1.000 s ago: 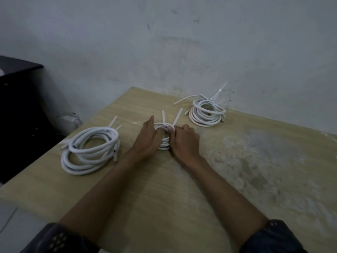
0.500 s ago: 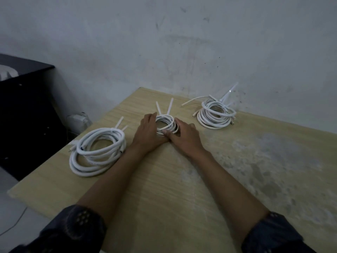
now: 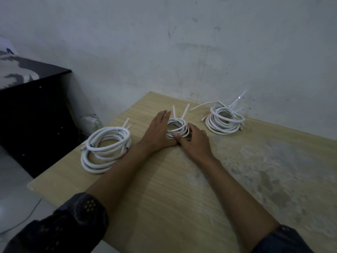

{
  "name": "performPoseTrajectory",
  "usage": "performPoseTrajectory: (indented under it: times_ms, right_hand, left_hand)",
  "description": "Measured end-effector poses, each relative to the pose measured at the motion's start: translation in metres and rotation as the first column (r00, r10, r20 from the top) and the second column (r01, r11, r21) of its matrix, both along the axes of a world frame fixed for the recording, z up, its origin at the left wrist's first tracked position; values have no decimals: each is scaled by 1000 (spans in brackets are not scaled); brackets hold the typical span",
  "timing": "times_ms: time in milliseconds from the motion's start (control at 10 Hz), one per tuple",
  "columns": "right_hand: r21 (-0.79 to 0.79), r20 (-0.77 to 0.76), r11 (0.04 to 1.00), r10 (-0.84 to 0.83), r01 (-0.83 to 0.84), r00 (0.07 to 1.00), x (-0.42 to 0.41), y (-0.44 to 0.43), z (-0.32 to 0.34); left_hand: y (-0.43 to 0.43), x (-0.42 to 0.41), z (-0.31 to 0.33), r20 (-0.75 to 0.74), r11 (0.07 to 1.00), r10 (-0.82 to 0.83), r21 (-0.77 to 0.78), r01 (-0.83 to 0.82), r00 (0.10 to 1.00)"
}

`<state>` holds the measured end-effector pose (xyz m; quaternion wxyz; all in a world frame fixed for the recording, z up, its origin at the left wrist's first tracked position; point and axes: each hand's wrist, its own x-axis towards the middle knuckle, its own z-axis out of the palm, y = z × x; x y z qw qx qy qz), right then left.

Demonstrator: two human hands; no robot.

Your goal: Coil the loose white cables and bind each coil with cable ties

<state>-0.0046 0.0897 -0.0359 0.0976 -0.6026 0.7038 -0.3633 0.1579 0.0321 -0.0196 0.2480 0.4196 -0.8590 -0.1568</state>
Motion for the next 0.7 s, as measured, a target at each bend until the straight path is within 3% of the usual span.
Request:
performPoseTrajectory:
  times_ms: [100, 200, 300, 400, 600, 700]
  right_hand:
    - [-19, 96, 1000, 5, -4, 995, 0, 5, -2]
    - [-29, 84, 1000, -7, 9, 996, 2, 10, -3]
    - [-106, 50, 992, -58, 63, 997, 10, 16, 4]
    - [-213, 82, 975, -44, 61, 996, 18, 19, 9]
    - [-249, 142, 966, -35, 69, 989, 12, 17, 1]
    - [-278, 177, 953, -71, 119, 982, 4, 15, 3]
  left_hand:
    - [40, 9, 20, 12, 987, 10, -163, -8, 1000]
    - [82, 58, 38, -2, 886, 177, -435, -160, 984]
    - [98, 124, 27, 150, 845, 458, -378, -377, 876]
    - [87, 149, -5, 180, 920, 356, -243, -309, 917]
    - [13, 130, -7, 118, 951, 131, -295, -91, 984]
    - [-4, 112, -2, 201, 914, 163, -399, -71, 966]
